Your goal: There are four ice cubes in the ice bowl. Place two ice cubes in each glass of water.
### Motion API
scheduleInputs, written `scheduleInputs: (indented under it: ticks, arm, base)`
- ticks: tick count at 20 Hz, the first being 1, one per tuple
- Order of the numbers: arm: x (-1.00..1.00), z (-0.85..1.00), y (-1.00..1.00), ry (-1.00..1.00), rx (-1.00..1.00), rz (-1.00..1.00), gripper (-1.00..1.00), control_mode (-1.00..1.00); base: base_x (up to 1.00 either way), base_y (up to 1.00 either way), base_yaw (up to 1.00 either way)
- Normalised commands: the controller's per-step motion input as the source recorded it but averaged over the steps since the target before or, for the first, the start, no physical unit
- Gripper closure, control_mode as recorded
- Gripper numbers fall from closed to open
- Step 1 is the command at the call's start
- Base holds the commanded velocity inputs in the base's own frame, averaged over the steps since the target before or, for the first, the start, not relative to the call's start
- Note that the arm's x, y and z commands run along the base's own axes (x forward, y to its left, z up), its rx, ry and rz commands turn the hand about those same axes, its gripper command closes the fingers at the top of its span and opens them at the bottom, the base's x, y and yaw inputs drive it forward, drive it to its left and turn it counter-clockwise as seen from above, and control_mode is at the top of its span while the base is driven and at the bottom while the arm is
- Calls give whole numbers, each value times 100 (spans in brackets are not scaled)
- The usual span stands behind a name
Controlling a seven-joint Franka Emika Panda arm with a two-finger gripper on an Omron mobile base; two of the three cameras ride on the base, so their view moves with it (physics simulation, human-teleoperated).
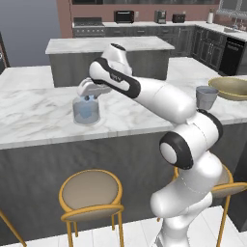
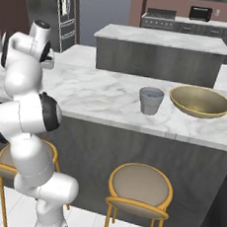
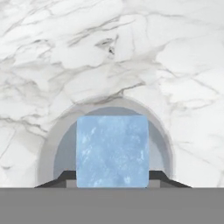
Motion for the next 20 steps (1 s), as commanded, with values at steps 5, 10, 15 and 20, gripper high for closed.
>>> scheduleInputs:
  ticks: [5, 10, 15, 20]
  arm:
    - [3, -14, 0, 0, 0, 0, 100, -100]
    - [0, -5, 1, -1, 0, 0, -100, -100]
    - [0, 0, 0, -6, 0, 0, -100, -100]
    - [0, 0, 0, -9, 0, 0, -100, -100]
  base:
    - [0, 0, 0]
    - [0, 0, 0]
    - [0, 0, 0]
    - [0, 0, 0]
